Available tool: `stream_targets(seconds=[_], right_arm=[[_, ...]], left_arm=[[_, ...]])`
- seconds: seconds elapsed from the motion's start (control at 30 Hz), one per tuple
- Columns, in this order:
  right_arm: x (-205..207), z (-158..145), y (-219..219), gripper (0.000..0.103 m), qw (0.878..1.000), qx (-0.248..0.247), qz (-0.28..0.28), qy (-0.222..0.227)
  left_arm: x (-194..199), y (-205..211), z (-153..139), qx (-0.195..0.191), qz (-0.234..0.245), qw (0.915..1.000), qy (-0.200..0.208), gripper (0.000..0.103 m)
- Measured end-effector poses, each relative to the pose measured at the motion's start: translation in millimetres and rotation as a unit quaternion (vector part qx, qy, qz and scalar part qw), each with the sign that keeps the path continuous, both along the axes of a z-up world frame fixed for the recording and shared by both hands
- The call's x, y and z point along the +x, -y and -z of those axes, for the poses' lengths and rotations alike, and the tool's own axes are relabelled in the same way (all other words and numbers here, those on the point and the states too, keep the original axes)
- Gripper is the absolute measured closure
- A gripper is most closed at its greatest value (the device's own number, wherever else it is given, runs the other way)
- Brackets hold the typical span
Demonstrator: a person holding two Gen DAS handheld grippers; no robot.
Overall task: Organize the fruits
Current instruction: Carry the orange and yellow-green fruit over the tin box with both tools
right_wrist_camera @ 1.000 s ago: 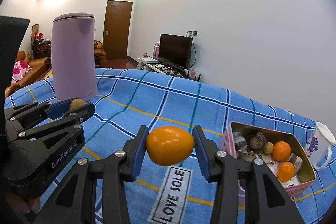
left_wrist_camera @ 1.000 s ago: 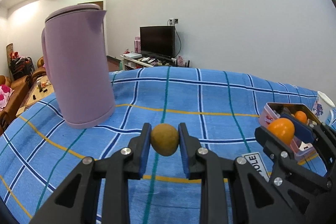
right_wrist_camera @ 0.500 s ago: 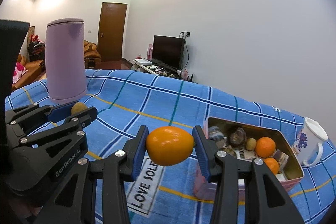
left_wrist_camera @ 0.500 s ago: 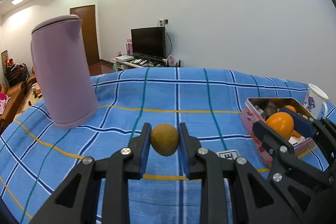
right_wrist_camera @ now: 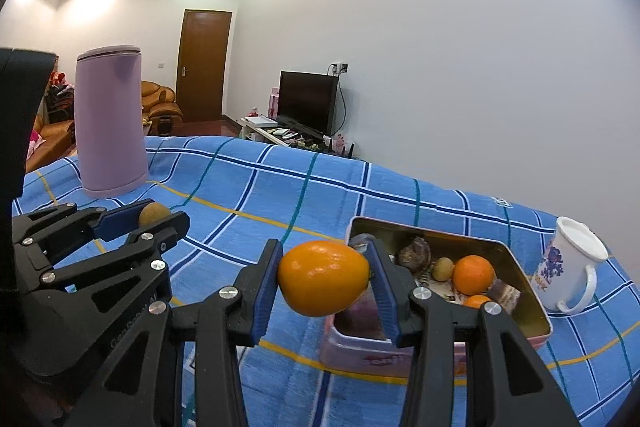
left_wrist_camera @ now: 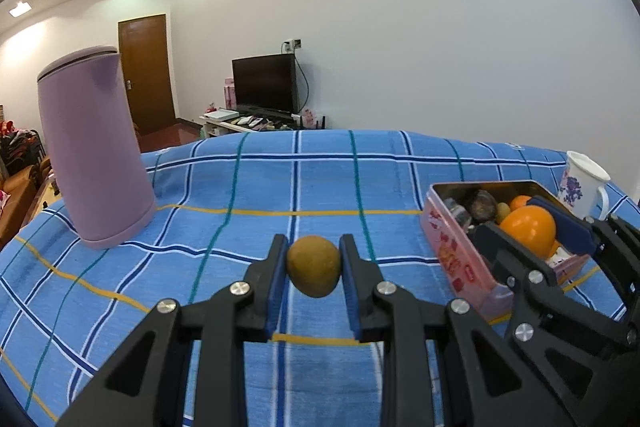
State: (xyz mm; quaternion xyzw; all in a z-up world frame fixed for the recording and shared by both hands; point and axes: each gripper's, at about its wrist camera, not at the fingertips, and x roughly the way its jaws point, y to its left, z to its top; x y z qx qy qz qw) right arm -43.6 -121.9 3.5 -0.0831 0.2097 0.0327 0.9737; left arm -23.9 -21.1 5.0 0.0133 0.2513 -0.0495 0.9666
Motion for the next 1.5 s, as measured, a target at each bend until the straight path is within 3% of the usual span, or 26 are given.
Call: stream_targets(seconds=[1.5], right_arm=[[-11, -10, 104, 0.057, 0.996, 0.015, 0.085, 0.019]], left_arm=[[-9, 110, -11, -0.002, 0.086, 0.9962, 0.013, 0.075]])
